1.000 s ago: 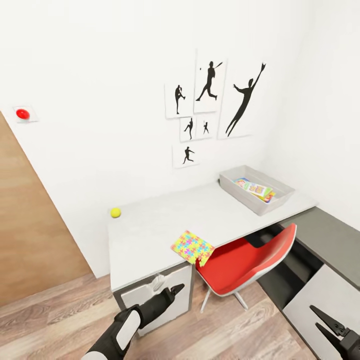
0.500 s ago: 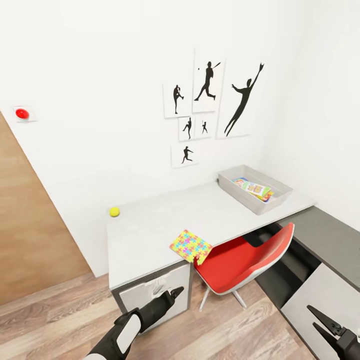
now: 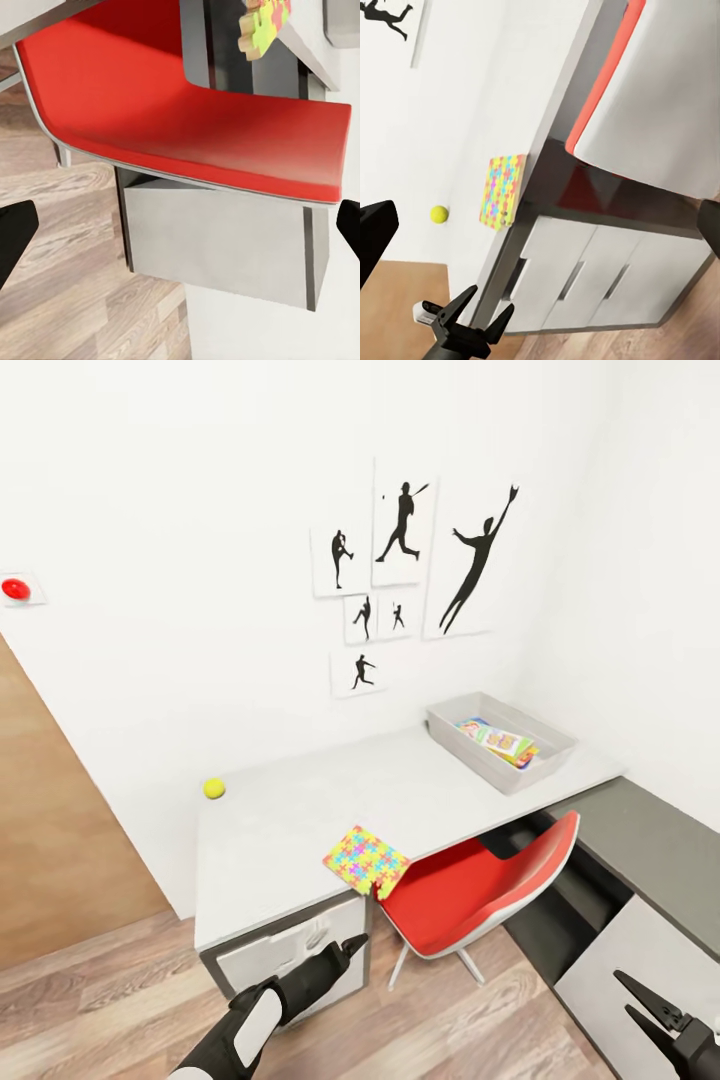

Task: Put all the toys in the child's room - the three board games (two on the bed and one on the table), the two jigsaw puzzles on the table, and the tennis ball on the table - inside the toy box on the table in the child's room.

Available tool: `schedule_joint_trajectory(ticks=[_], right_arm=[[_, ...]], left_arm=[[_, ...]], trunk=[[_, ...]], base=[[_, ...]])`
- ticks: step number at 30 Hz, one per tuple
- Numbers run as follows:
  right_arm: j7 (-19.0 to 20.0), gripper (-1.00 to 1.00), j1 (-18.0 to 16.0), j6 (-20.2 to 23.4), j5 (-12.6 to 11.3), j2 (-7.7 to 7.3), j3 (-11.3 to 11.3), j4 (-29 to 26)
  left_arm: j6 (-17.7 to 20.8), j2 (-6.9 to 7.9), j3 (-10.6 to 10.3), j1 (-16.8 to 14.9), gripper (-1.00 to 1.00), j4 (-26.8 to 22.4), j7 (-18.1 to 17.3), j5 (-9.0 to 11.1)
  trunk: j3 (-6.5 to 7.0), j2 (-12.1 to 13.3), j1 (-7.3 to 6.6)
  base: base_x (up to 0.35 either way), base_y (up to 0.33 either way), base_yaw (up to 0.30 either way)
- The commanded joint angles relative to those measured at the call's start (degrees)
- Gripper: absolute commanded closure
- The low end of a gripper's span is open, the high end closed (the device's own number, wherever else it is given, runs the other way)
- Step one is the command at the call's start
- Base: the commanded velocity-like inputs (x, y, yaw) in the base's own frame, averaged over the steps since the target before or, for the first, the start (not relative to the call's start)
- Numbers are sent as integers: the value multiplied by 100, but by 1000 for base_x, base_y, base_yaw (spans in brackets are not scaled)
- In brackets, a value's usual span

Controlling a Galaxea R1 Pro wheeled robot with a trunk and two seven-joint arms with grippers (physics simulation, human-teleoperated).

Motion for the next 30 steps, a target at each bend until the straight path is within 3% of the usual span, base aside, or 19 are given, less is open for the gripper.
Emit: schedule_joint_trajectory(ticks=[1,30], right_arm=[[0,-100,0,34,-24,-2,-2,-2],[0,-100,-9,28,-16,-2,114,15]], left_arm=[[52,-5,28,-4,-100,1,-13,38],[48,-5,25,-4,-100,0,-7,38]], trunk=[[-10,-11,5],[-10,-11,5]], base=[[167,-157,0],[60,-53,0]])
